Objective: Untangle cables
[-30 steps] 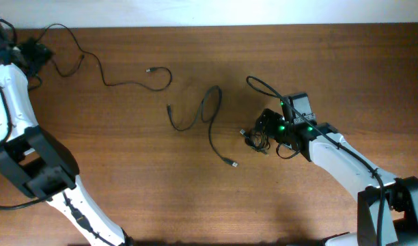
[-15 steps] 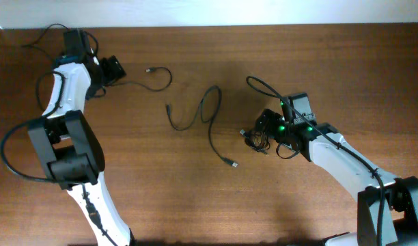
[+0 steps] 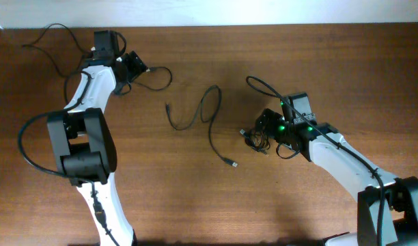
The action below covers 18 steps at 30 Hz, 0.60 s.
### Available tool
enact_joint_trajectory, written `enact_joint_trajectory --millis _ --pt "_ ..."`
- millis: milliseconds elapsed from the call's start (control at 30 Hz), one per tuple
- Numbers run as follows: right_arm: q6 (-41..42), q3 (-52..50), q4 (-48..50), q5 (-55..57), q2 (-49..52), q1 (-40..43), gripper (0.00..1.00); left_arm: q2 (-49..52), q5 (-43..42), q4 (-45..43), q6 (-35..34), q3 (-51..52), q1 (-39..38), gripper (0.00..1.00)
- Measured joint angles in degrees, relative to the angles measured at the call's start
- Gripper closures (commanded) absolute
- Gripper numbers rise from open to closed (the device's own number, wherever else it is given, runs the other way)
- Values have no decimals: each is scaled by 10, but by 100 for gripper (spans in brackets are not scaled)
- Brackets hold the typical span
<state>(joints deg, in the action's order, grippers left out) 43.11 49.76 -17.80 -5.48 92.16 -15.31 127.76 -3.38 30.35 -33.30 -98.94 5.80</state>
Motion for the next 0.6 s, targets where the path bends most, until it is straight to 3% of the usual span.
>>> enact_joint_trajectory --millis 167,300,467,600 --pt "0 0 0 0 0 0 1 26 11 0 -2 0 0 15" --pt "-1 0 0 0 0 0 2 31 40 8 16 -8 0 8" --pt "-2 0 5 0 0 0 1 0 54 72 59 -105 0 2" --pt "-3 0 7 0 0 0 2 -64 54 153 65 -119 0 12"
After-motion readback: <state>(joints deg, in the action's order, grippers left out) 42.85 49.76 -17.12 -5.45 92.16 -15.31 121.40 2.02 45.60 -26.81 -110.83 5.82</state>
